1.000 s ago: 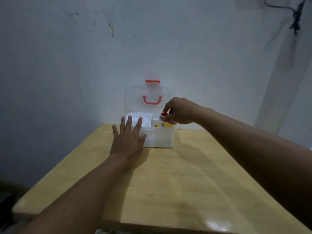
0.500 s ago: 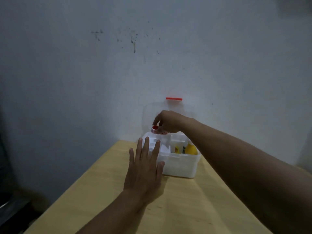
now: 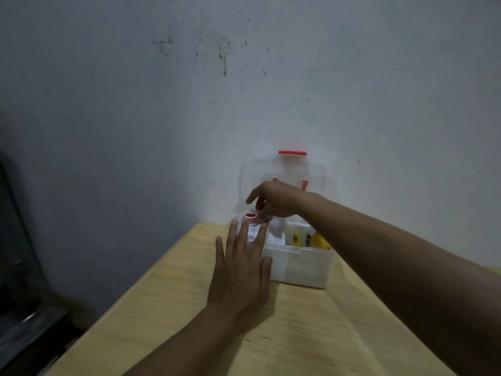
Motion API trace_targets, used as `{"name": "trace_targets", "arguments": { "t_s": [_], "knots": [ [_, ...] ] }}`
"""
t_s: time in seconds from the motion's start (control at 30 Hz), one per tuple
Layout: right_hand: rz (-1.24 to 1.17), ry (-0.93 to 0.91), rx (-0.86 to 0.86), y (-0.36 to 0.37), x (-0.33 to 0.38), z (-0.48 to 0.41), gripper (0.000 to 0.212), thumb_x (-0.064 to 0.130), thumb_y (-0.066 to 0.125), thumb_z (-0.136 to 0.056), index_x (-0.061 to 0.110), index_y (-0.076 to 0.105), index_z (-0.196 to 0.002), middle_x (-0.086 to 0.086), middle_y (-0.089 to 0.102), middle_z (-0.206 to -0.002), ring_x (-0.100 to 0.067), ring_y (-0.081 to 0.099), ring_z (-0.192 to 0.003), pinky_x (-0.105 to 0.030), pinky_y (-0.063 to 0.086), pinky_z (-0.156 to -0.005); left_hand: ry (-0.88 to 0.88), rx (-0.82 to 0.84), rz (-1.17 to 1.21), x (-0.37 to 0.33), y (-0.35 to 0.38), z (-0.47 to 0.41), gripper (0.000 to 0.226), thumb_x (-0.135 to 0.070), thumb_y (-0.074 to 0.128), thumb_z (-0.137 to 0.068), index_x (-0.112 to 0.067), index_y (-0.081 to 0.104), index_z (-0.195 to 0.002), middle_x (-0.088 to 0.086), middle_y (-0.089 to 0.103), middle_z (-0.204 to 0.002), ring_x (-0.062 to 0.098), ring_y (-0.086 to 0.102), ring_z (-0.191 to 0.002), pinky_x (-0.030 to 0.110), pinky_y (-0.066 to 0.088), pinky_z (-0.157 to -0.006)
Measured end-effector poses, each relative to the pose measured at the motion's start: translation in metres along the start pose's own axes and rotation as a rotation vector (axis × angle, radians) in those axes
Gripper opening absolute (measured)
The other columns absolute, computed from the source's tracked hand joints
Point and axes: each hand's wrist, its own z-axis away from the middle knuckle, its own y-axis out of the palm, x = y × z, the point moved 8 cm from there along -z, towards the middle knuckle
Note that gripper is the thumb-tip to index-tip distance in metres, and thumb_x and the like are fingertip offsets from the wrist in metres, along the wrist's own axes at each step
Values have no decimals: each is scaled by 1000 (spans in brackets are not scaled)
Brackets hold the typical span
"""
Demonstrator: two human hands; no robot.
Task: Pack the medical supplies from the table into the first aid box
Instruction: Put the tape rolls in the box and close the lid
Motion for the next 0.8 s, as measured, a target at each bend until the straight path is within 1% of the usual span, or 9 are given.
{"name": "trace_targets", "arguments": {
  "t_s": [0.1,0.23,0.33,0.43,0.5,0.57,0.63,0.7,0.8],
  "knots": [
    [63,5,-22,0,-4,-2,38,13,75,-85,11,68,-122,-5,72,-115,-18,69,-97,-28,55,-87,-1,0,9,0,-3,0,65,-56,0,-93,-35,6,-155,0,0,-165,19,-12,-150,57,5,-119],
    [75,26,-82,3,-9,-4,21,18,75,-86,7,76,-104,-7,75,-101,-17,70,-85,-27,56,-82,8,14,13,-1,-3,0,64,-53,5,-94,-35,8,-155,0,3,-165,21,-9,-150,57,7,-119],
    [49,43,-132,4,-12,-2,18,21,74,-87,5,76,-95,-8,75,-92,-18,70,-79,-31,58,-79,7,8,19,0,-4,0,66,-55,0,-93,-34,13,-155,1,9,-164,23,-2,-151,58,10,-118],
    [23,43,-135,2,-13,0,18,20,73,-87,4,76,-95,-7,75,-92,-17,70,-77,-28,56,-75,2,26,22,1,-3,0,64,-50,11,-93,-34,13,-155,1,9,-164,22,-3,-151,57,10,-118],
    [26,47,-120,1,-15,1,17,16,73,-87,5,76,-100,-7,76,-97,-14,67,-75,-23,52,-71,6,23,29,0,-4,0,65,-50,12,-92,-34,15,-155,1,11,-164,22,-1,-151,57,10,-118],
    [40,50,-117,1,-16,1,19,15,75,-86,5,76,-102,-6,76,-99,-11,64,-72,-21,50,-71,13,8,30,0,-6,-1,64,-50,14,-92,-33,19,-154,2,16,-163,23,4,-151,58,13,-118],
    [44,51,-127,1,-16,1,20,16,76,-85,5,76,-101,-7,76,-98,-11,64,-71,-21,50,-70,11,6,43,0,-5,-2,64,-52,10,-93,-33,23,-153,2,19,-162,24,7,-151,59,14,-117],
    [58,52,-142,2,-16,1,20,16,75,-86,4,76,-101,-8,76,-97,-14,66,-73,-22,52,-71,12,1,45,1,-4,-3,69,-56,1,-94,-31,29,-152,4,25,-160,26,14,-150,60,18,-116],
    [79,53,-143,5,-16,3,21,17,74,-87,4,76,-103,-7,76,-96,-16,67,-73,-21,52,-71,20,24,17,3,-2,-4,72,-56,-1,-94,-29,34,-150,7,33,-157,28,23,-147,61,23,-114]
  ]
}}
